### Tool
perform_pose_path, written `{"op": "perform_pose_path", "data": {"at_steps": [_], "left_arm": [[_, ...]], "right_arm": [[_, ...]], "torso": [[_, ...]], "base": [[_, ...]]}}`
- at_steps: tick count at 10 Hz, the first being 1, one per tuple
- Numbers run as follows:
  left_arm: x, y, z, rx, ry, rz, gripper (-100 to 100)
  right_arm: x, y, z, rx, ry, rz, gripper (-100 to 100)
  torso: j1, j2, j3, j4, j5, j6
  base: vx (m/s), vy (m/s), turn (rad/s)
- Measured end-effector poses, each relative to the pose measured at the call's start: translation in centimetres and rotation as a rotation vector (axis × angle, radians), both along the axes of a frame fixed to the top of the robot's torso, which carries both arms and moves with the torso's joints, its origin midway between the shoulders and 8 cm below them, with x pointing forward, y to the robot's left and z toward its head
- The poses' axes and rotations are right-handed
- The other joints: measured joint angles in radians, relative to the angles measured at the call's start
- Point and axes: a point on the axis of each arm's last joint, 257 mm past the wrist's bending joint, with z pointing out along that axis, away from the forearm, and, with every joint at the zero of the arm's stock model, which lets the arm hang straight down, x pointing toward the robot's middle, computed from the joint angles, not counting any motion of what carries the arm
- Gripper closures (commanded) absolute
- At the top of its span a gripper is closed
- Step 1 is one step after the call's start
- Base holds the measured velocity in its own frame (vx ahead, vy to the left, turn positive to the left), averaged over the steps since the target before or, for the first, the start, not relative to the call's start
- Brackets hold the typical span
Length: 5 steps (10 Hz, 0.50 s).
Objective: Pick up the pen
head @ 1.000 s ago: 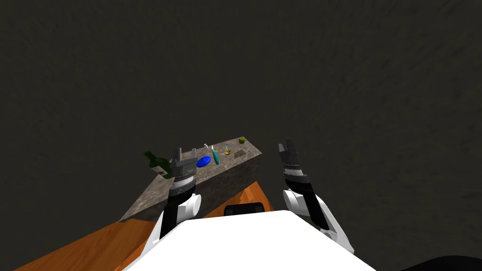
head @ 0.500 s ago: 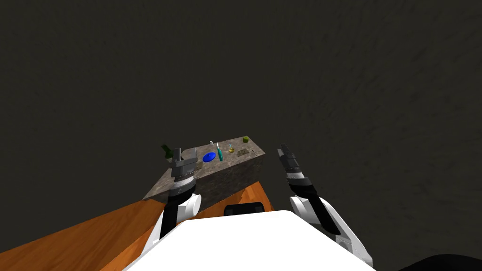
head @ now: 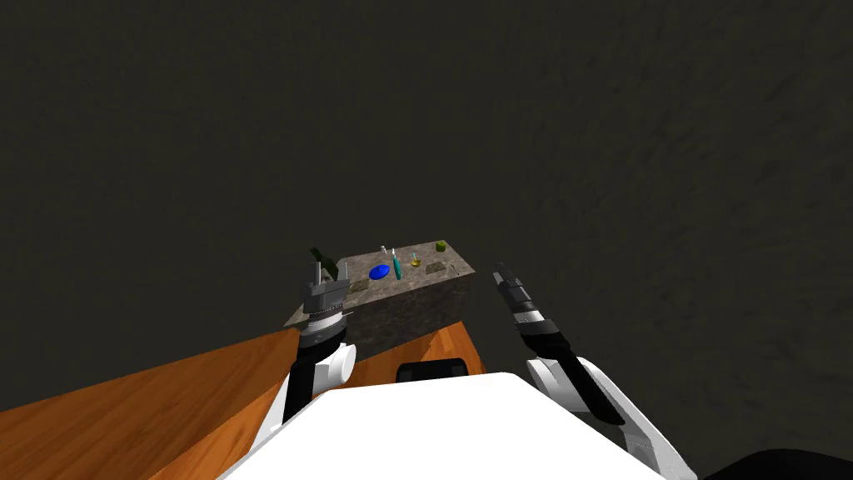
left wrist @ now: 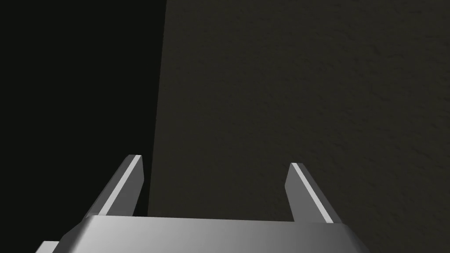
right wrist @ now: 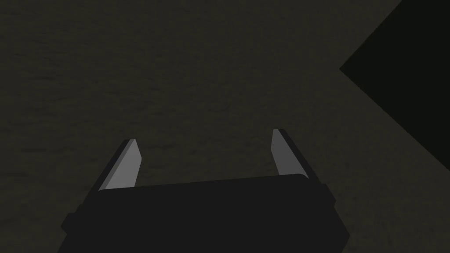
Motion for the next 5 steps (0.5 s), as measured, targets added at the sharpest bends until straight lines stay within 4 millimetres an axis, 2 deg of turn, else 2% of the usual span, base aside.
{"op": "perform_pose_path", "data": {"at_steps": [1,2,3,4,5], "left_arm": [[0.0,0.0,0.0,0.000,0.000,0.000,0],[0.0,0.0,0.0,0.000,0.000,0.000,0],[0.0,0.0,0.0,0.000,0.000,0.000,0],[0.0,0.0,0.0,0.000,0.000,0.000,0],[0.0,0.0,0.0,0.000,0.000,0.000,0]], "right_arm": [[0.1,-0.3,-1.4,-0.017,0.050,-0.001,-100],[-0.2,-1.0,-3.5,-0.034,0.109,-0.008,-100],[-0.5,-1.4,-4.2,-0.049,0.135,-0.006,-100],[-0.8,-1.9,-5.4,-0.066,0.175,-0.005,-100],[-1.1,-2.8,-6.8,-0.083,0.227,-0.010,-100]], "torso": [[0.000,0.001,0.000,0.000,0.000,0.000],[0.000,0.001,0.001,0.000,0.000,0.000],[0.000,0.000,0.000,0.000,0.000,0.001],[0.001,0.000,0.000,0.000,0.000,0.000],[0.000,0.000,0.000,0.000,0.000,0.000]], "base": [[-0.076,-0.022,0.359],[-0.051,-0.019,0.092],[-0.046,0.000,0.190],[-0.066,-0.004,0.400],[-0.051,-0.014,0.108]]}}
